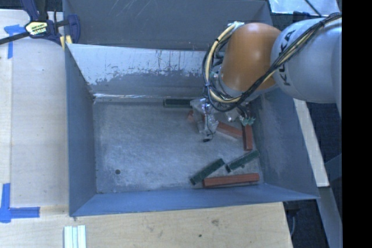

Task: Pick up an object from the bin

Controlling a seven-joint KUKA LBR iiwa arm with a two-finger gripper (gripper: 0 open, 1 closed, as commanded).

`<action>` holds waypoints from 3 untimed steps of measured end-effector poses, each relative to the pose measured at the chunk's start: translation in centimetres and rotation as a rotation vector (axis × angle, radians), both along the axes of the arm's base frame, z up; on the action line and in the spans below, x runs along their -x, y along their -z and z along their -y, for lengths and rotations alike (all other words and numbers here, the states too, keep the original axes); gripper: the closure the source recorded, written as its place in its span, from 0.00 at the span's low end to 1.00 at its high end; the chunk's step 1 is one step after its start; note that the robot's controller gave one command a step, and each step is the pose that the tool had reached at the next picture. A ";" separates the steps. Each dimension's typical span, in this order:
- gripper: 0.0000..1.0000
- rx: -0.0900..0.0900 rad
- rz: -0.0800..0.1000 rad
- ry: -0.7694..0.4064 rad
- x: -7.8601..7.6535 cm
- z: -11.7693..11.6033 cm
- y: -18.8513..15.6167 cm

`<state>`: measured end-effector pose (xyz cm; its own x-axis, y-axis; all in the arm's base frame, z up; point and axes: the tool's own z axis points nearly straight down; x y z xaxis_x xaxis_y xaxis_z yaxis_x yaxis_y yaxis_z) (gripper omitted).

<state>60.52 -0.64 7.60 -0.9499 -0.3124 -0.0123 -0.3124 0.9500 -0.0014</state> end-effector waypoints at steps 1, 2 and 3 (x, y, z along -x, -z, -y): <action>1.00 0.001 -0.014 0.010 1.1 2.0 -4.7; 1.00 0.002 -0.012 0.039 1.3 2.8 -12.4; 0.00 0.004 -0.008 -0.199 0.3 -0.5 -6.7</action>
Offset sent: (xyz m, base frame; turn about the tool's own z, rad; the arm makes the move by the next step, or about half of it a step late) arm -0.0183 -0.0364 0.2370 0.0854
